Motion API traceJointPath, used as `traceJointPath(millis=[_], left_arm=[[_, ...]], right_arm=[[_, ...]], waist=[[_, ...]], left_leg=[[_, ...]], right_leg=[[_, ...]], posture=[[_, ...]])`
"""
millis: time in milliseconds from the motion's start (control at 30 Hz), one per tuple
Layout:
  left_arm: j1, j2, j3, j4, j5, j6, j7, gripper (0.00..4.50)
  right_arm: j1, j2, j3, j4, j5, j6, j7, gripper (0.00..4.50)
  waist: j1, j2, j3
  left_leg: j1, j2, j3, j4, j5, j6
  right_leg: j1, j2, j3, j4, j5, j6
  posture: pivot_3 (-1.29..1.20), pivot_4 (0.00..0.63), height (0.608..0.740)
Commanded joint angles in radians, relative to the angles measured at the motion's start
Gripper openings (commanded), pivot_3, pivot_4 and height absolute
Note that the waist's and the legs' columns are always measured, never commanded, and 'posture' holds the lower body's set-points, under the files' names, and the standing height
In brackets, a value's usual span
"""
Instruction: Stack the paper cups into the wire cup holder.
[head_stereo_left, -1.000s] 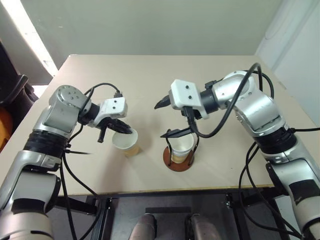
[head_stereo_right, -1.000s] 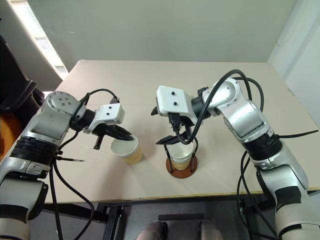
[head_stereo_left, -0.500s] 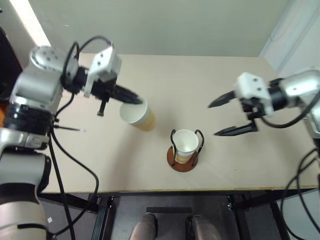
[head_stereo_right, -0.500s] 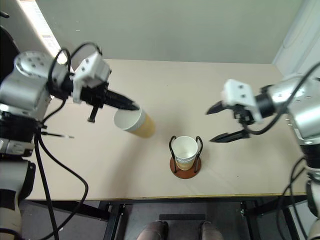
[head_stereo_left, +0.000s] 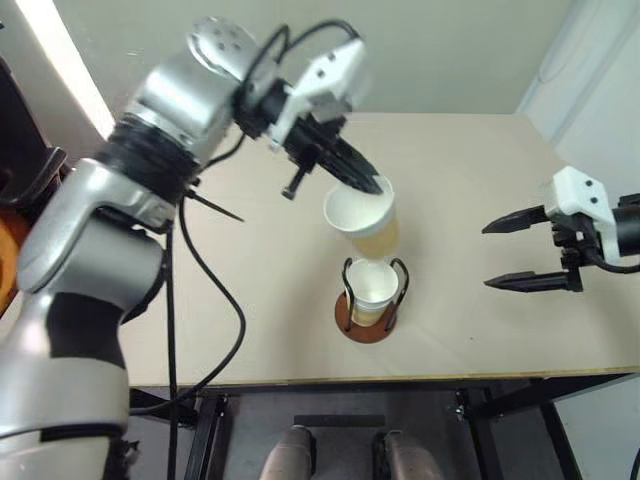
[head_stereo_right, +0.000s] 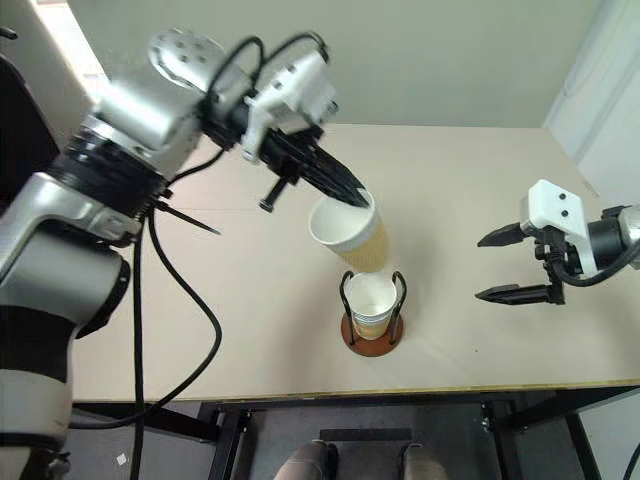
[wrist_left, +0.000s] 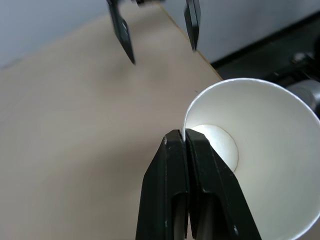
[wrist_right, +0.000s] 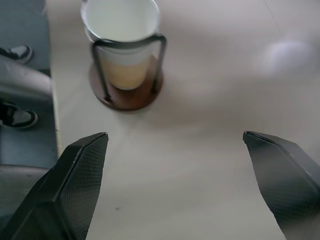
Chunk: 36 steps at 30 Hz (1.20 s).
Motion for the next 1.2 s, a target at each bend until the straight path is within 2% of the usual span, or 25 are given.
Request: traceJointPath(millis=[33, 167, 533, 1033, 1133, 1200], left_arm=[[-0.05, -0.017, -0.02, 0.017, -0.03, -0.049, -0.036, 0.03], [-0.053, -0.047, -0.069, 0.025, -0.033, -0.079, -0.036, 0.03], [-0.04, -0.047, -0.179, -0.038, -0.09, -0.11, -0.036, 0.03], [-0.028, -0.145, -0.162, 0.041, 0.012, -0.186, -0.036, 0.03], [-0.019, -0.152, -0.161, 0.05, 0.036, -0.192, -0.036, 0.63], [-0.015, -0.156, -0.162, 0.058, 0.049, -0.199, -0.036, 1.29]], right_arm=[[-0.016, -0.014, -0.107, -0.09, 0.108, 0.056, -0.02, 4.5], [-0.031, -0.006, -0.168, -0.181, 0.233, 0.137, -0.057, 4.5], [0.044, -0.035, -0.212, -0.251, 0.276, 0.154, -0.133, 4.5], [0.138, -0.059, -0.309, -0.319, 0.355, 0.186, -0.185, 4.5], [0.143, -0.062, -0.311, -0.323, 0.362, 0.187, -0.191, 4.5], [0.144, -0.063, -0.307, -0.323, 0.364, 0.183, -0.196, 4.5]], waist=[[0.0, 0.0, 0.0], [0.007, 0.001, 0.0], [0.016, 0.001, 0.0], [0.026, 0.001, 0.0], [0.026, 0.001, 0.0], [0.026, 0.001, 0.0]], left_leg=[[0.0, 0.0, 0.002, 0.001, 0.0, 0.0], [-0.001, -0.004, 0.002, 0.003, -0.001, 0.001], [-0.002, -0.016, 0.002, 0.007, -0.002, 0.003], [-0.004, -0.018, 0.003, 0.015, -0.004, 0.006], [-0.004, -0.018, 0.003, 0.016, -0.004, 0.007], [-0.003, -0.018, 0.003, 0.016, -0.004, 0.007]], right_leg=[[0.0, 0.0, 0.0, 0.0, 0.0, 0.001], [0.002, -0.001, 0.001, -0.001, -0.002, 0.006], [0.005, -0.013, 0.001, -0.001, -0.007, 0.016], [0.008, -0.016, 0.001, -0.001, -0.007, 0.023], [0.009, -0.016, 0.002, -0.002, -0.006, 0.023], [0.009, -0.016, 0.001, -0.001, -0.006, 0.023]], posture=[[0.0, 0.15, 0.74], [0.0, 0.15, 0.74], [0.0, 0.15, 0.74], [0.0, 0.15, 0.74], [0.0, 0.15, 0.74], [0.0, 0.15, 0.74]])
